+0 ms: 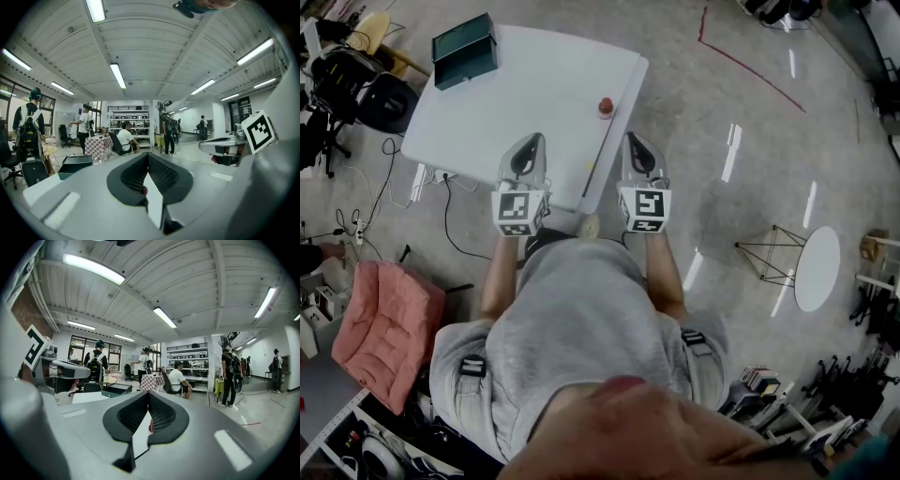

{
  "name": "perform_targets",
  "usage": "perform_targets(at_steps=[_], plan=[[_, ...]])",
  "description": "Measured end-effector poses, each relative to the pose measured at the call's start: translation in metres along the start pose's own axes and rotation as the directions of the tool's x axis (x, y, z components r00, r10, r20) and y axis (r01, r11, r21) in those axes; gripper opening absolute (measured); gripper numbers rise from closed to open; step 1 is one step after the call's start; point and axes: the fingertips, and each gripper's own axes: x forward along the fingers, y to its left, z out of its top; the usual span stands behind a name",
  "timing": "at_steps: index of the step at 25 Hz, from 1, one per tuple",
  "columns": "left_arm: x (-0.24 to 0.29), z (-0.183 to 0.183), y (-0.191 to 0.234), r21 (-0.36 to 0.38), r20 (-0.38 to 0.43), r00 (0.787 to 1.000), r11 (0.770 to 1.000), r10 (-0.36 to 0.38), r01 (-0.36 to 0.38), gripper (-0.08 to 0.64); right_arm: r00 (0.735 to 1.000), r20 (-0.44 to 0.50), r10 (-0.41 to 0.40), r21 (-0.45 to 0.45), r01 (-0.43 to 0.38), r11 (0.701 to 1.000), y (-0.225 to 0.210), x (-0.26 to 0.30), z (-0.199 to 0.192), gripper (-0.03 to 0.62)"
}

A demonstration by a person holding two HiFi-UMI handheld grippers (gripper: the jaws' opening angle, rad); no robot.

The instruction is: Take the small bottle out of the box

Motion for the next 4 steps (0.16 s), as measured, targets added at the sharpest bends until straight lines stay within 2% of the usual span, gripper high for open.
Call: perform_targets(at_steps=[4], plan=[[0.0008,0.0013,-0.0018,-0.001,0.004,1.0,1.0,0.001,-0.001,0.012,1.0,-0.005,0.002,-0.001,-0.002,1.0,-0.0014,0.0002,-0.0012,0.003]])
